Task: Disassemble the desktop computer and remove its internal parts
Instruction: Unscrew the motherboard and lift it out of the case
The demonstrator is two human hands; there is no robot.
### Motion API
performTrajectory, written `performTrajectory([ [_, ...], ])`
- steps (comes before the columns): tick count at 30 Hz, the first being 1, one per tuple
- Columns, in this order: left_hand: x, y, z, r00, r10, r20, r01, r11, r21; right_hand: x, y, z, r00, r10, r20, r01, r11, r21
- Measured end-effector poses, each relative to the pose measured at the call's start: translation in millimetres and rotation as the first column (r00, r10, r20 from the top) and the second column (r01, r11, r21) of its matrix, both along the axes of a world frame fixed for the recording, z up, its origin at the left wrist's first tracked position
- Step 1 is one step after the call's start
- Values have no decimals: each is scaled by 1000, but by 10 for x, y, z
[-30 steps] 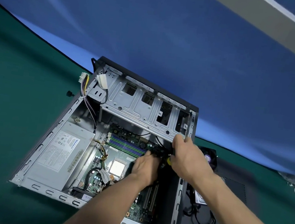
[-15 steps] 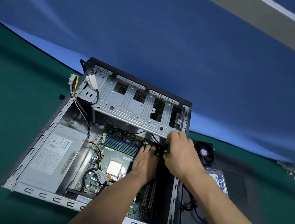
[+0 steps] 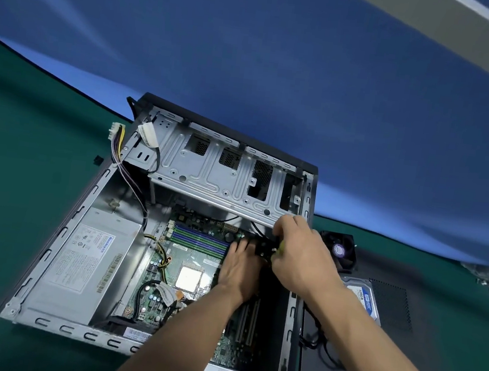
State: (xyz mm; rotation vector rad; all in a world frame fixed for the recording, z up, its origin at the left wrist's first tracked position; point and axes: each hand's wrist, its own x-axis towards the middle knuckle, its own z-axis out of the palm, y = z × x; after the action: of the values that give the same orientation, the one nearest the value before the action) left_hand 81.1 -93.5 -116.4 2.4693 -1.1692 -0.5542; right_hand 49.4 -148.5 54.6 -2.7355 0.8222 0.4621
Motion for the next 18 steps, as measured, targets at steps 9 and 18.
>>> performTrajectory([
  [9, 1, -2, 2, 1000, 9, 26, -8, 999, -47, 46, 101, -22, 998, -6, -61, 0, 996, -88],
  [18, -4, 7, -29, 999, -24, 40, 24, 1000, 13, 23, 117, -45, 993, -112, -48, 105, 987, -123],
])
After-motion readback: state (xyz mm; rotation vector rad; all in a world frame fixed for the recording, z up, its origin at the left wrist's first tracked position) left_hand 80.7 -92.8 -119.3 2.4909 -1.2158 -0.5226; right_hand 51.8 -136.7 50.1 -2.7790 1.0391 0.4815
